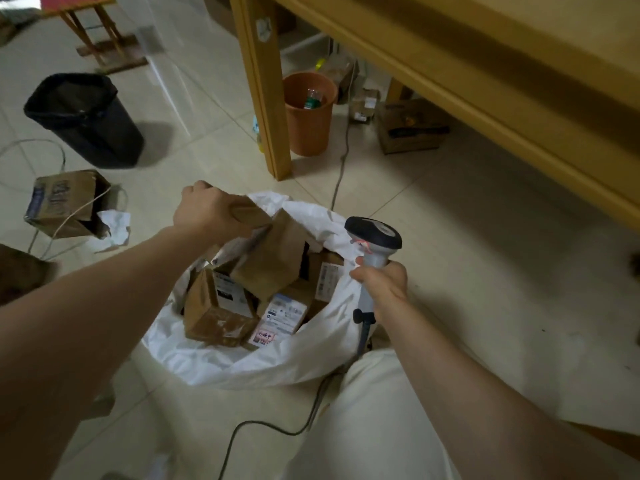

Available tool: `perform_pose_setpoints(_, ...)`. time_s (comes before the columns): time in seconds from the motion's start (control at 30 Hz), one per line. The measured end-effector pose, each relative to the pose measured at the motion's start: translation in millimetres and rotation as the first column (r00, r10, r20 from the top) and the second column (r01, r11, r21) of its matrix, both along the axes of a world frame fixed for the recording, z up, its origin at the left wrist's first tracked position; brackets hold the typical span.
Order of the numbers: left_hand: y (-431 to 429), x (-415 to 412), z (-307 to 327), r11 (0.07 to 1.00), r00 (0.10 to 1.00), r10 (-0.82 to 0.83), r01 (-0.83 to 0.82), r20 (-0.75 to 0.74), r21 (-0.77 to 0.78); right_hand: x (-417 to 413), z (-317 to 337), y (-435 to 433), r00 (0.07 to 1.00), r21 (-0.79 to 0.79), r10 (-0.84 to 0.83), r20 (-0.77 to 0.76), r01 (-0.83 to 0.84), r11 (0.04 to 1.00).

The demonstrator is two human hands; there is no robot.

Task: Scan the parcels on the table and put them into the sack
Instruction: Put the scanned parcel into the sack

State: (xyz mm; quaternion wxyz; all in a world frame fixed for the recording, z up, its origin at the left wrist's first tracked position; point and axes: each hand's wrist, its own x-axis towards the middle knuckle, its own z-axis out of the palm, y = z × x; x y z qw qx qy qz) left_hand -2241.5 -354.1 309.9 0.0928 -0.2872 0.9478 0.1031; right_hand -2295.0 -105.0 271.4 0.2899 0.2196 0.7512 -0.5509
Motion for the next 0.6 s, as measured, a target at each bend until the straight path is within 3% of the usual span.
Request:
perform_pose_setpoints(0.1, 9.5, 0.5, 2.8, 0.979, 0.996, 0.075, -0.064, -0.051, 0.192, -2.1, 3.8, 1.4, 1.000, -0.038, 0.017, -0.009, -0.018, 0.999)
perform_pose_setpoints(0.23, 25.8, -7.0, 19.0, 0.977, 0.932, 0.087, -0.010, -0.352, 0.214, -3.8, 3.8, 0.7, 0.999, -0.030, 0.031, 0.008, -0.031, 0.999)
perform_pose_setpoints(0.3, 35.9, -12.6, 24.5, 0.945, 0.935, 0.101, 0.016, -0.339, 0.327, -4.6, 1.2, 0.1, 1.000, -0.033, 0.013, 0.016, -0.013, 0.999)
perform_pose_setpoints(0.37, 44.0, -14.6, 14.7, 0.913, 0.972, 0.098, -0.002, -0.215, 0.408, -5.1, -0.2, 0.7, 1.000, -0.042, -0.001, 0.015, 0.002, 0.999)
perform_pose_setpoints(0.5, 47.0, -8.8, -24.7, 0.970, 0.993, -0.113, 0.120, -0.046, 0.213, -6.7, -2.4, 7.9, 1.000, -0.067, 0.001, 0.011, 0.000, 0.998)
perform_pose_setpoints(0.6, 37.6, -9.5, -32.7, 0.995, 0.996, -0.094, 0.094, 0.009, 0.019, -7.1, -3.4, 13.8, 1.000, -0.075, -0.007, 0.024, 0.009, 0.997)
